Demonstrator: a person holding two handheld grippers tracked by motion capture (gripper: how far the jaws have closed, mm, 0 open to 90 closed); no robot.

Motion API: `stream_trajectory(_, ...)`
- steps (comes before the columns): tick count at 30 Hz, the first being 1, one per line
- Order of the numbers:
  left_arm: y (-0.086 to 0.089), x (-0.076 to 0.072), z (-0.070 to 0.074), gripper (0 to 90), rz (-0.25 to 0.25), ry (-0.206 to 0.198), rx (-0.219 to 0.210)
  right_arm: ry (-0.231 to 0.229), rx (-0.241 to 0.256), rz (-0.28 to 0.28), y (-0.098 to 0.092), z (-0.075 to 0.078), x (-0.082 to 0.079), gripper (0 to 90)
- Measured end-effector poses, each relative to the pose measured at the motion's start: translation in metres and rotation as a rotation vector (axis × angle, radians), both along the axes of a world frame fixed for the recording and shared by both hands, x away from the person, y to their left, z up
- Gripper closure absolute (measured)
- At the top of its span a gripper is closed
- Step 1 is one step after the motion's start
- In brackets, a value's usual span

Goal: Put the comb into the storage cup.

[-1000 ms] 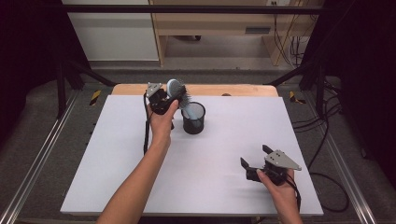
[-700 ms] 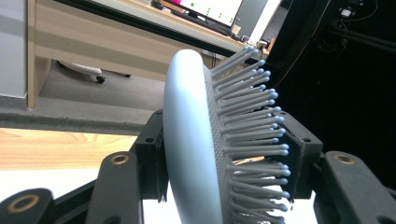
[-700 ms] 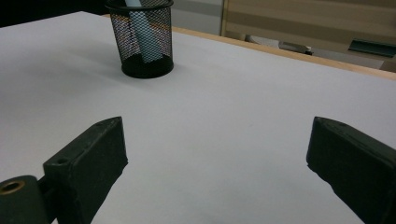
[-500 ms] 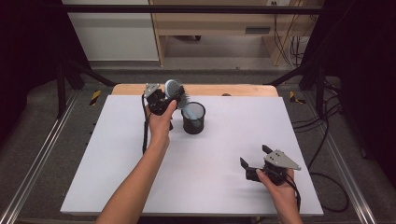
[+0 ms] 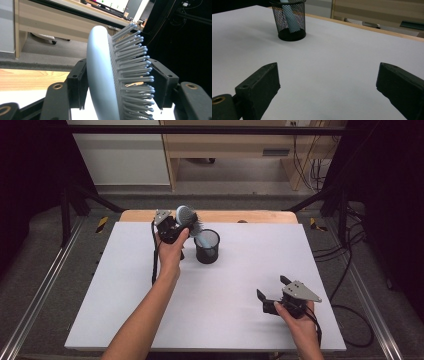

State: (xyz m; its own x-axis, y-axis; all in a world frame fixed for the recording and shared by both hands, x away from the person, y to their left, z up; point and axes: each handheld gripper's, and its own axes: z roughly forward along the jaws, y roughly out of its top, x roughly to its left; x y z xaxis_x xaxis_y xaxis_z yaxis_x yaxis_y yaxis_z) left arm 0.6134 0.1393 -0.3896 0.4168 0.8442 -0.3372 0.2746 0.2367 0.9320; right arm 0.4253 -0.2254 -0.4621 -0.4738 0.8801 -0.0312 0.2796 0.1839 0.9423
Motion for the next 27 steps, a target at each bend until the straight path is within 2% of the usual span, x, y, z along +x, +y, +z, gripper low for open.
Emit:
stream_trajectory(11, 0.0, -0.0004, 0.0001, 29.3, -0.016, 0.002, 0.019, 0.001, -0.004, 0.003, 0.0003, -0.0002, 0.0002, 5.1)
stream_trajectory(21, 0.0013, 0.0, -0.0002, 12.3, -0.014, 0.019, 0.003, 0.002, -0.004, 0.004, 0.0007, -0.0003, 0.0, 5.0)
stream_trajectory(27, 0.004, -0.0012, 0.0008, 4.0, -0.007, 0.01, -0.006, 0.002, -0.003, 0.005, 0.001, -0.0002, 0.0, 5.1)
